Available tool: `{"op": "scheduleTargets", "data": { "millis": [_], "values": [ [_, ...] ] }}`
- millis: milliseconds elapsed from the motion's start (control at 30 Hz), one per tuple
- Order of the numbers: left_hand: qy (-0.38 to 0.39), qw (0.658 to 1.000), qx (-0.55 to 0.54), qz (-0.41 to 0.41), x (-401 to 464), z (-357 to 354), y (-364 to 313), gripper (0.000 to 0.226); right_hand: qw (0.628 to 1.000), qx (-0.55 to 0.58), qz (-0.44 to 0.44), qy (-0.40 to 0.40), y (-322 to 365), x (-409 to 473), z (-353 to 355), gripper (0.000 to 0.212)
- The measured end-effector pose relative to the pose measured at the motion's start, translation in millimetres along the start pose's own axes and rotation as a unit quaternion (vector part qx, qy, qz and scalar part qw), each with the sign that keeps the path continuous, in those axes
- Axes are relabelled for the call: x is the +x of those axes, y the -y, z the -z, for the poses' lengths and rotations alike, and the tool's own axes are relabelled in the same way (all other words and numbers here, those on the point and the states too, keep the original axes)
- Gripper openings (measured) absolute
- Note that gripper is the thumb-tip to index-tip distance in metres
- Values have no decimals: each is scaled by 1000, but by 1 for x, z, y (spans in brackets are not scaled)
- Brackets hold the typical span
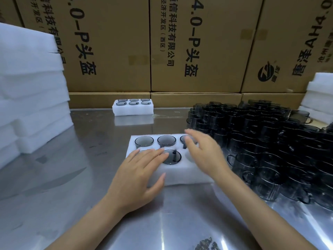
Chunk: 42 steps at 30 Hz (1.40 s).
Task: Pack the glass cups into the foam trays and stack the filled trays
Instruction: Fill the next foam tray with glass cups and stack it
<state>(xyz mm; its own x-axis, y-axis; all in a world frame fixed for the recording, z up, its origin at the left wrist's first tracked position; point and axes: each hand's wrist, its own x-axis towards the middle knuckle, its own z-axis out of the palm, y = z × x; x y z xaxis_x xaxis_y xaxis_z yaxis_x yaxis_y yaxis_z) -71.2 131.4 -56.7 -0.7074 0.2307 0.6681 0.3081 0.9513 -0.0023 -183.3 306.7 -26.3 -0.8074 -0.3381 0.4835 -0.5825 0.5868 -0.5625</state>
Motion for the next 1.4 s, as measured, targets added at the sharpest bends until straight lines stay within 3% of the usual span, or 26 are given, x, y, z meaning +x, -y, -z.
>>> {"op": "scheduleTargets", "data": {
  "millis": [233,400,500,633,733,867,933,1100,1200,1400],
  "values": [
    [0,995,-88,51,-1,4,25,35,976,-166,-120,-80,-49,72,18,51],
    [-7,994,-94,54,-1,1,28,34,945,-270,-180,-36,-70,94,20,45],
    [-8,994,-95,54,-1,1,28,34,938,-299,-162,-59,-75,95,22,33],
    [-13,993,-100,53,-1,0,28,34,960,-232,-105,-120,-67,87,28,19],
    [-17,994,-97,53,-1,0,28,34,981,-58,-65,-173,-46,70,35,14],
    [-16,993,-99,59,-2,1,26,35,977,134,-18,-168,-17,32,42,24],
    [-17,993,-100,60,-1,2,24,35,978,135,-1,-157,-8,12,39,21],
    [-14,993,-99,67,-2,4,22,36,994,4,17,-111,-2,-20,18,59],
    [-10,992,-101,72,-2,4,21,37,993,-78,25,-85,-1,-21,11,50],
    [-5,993,-96,74,-2,4,21,38,992,-118,26,-44,0,-18,17,38]
  ]
}}
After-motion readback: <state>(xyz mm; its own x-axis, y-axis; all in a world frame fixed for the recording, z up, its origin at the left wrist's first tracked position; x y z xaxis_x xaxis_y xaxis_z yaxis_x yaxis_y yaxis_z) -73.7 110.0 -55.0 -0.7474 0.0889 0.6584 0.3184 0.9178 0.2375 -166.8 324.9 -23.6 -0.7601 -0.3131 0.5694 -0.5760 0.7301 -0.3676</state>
